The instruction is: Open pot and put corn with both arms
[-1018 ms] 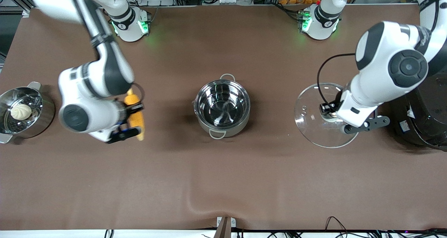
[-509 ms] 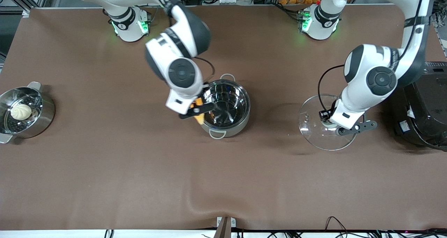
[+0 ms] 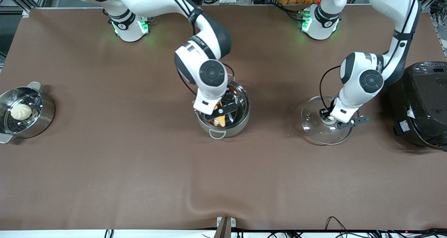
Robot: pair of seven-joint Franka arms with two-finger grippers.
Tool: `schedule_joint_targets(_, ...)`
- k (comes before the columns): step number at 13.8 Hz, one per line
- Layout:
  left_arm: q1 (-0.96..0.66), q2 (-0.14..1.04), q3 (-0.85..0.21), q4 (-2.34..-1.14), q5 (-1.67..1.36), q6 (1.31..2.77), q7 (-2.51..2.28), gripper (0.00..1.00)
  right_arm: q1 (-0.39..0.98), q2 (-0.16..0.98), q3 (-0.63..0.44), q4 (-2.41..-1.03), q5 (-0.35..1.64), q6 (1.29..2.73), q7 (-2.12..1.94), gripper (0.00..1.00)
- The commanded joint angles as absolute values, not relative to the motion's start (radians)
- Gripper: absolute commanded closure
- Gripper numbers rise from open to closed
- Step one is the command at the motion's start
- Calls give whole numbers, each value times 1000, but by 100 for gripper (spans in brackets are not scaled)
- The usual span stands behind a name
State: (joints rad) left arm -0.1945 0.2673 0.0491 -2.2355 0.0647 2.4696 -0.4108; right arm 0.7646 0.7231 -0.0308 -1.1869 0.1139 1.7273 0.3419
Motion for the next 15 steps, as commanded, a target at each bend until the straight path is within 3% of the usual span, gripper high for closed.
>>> schedule_joint_targets(1, -163, 270, 35, -2240, 87, 2488, -403, 100, 779, 756, -43, -1144, 120, 1724, 376, 100)
schedule_joint_targets(6, -161, 313, 37, -2232, 87, 2508, -403, 97, 795, 781, -43, -1149, 109, 1770, 382, 100)
schedule_joint_targets(7, -163, 313, 37, -2224, 87, 2507, -405, 73, 795, 784, -43, -1149, 104, 1773, 382, 100)
schedule_joint_targets(9, -158, 311, 38, -2217, 87, 2507, -407, 40, 801, 788, -43, -1149, 103, 1784, 382, 100)
schedule_joint_targets(10, -150, 307, 38, -2209, 86, 2503, -405, 0, 802, 790, -43, -1150, 103, 1786, 383, 100)
schedule_joint_targets(13, -147, 246, 44, -2151, 86, 2494, -413, 0, 821, 798, -43, -1157, 91, 1786, 388, 100)
schedule_joint_targets(15, -132, 209, 49, -2041, 87, 2395, -411, 0, 830, 798, -43, -1178, 84, 1787, 417, 100)
